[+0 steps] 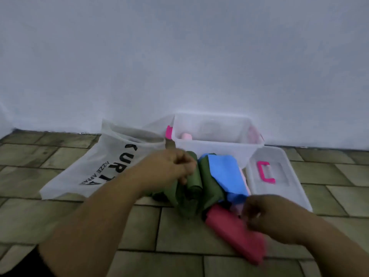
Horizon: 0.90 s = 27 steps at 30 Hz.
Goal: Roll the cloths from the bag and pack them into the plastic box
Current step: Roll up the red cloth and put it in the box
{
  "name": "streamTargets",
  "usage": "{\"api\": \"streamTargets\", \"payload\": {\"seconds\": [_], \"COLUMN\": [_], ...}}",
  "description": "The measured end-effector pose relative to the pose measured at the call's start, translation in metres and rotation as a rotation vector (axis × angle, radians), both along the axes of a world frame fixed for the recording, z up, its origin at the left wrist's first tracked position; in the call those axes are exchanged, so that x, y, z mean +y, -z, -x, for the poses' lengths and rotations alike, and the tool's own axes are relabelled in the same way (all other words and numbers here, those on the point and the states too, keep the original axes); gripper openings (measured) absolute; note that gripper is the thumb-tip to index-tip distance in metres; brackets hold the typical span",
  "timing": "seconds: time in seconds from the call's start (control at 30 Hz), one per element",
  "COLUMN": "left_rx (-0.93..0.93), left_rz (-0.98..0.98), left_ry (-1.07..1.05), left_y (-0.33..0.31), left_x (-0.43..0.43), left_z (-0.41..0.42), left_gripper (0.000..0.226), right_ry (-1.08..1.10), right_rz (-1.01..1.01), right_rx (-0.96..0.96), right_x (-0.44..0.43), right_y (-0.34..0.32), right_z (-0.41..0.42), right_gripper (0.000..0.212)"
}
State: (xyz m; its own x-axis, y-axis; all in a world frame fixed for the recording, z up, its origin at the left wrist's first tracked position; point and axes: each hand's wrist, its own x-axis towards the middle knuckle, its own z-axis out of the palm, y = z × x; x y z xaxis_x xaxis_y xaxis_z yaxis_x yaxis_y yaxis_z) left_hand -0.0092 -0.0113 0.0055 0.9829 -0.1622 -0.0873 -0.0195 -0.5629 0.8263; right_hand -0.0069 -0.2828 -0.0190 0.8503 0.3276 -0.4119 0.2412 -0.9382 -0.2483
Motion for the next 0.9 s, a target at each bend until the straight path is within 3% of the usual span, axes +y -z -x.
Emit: {"api": "streamTargets", "payload": {"seconds": [0.1,0.17,0.27,0.37,0.43,0.5,0.67,0.73,0.8,0.9], "left_rx": [0.460,0.582,0.426,0.263,0.220,0.169,0.127,0.106,0.094,0.079], "left_rz": [-0.077,-0.219,-0.356,-0.265,-0.302,-0.414,-0.360,-0.313,-0.293,-0.210], "left_ry": [0.361,0.388,0.097,-0.190,-0.139,-0.071,-0.138,-0.159,-0.164,-0.235], "left_y": [0.019,0.044,0.084,0.100,0.104,0.108,0.112,0.116,0.119,0.121], "left_x": [-0.020,-0.036,-0.045,-0.037,-0.035,-0.039,-0.051,-0.054,-0.057,-0.053], "left_z": [0.051,0.070,0.088,0.102,0.106,0.105,0.101,0.101,0.102,0.101], "left_gripper": [0.021,0.026,0.032,0.049,0.072,0.079,0.039,0.028,0.025,0.020], "right_ry": [0.000,0.035,-0.019,-0.210,-0.276,-0.254,0.024,0.091,0.098,0.124], "right_rz": [0.090,0.024,-0.094,-0.189,-0.269,-0.348,-0.496,-0.411,-0.330,-0.284], "right_rx": [-0.047,-0.163,-0.199,-0.175,-0.213,-0.280,-0.267,-0.208,-0.236,-0.328], "right_x": [-0.003,0.003,0.010,0.018,0.024,0.027,0.027,0.037,0.048,0.052], "right_y": [0.032,0.049,0.064,0.070,0.071,0.073,0.089,0.101,0.112,0.113], "right_z": [0.026,0.034,0.050,0.065,0.070,0.068,0.089,0.105,0.111,0.106], "right_gripper": [0.049,0.064,0.063,0.040,0.042,0.053,0.112,0.142,0.144,0.130]}}
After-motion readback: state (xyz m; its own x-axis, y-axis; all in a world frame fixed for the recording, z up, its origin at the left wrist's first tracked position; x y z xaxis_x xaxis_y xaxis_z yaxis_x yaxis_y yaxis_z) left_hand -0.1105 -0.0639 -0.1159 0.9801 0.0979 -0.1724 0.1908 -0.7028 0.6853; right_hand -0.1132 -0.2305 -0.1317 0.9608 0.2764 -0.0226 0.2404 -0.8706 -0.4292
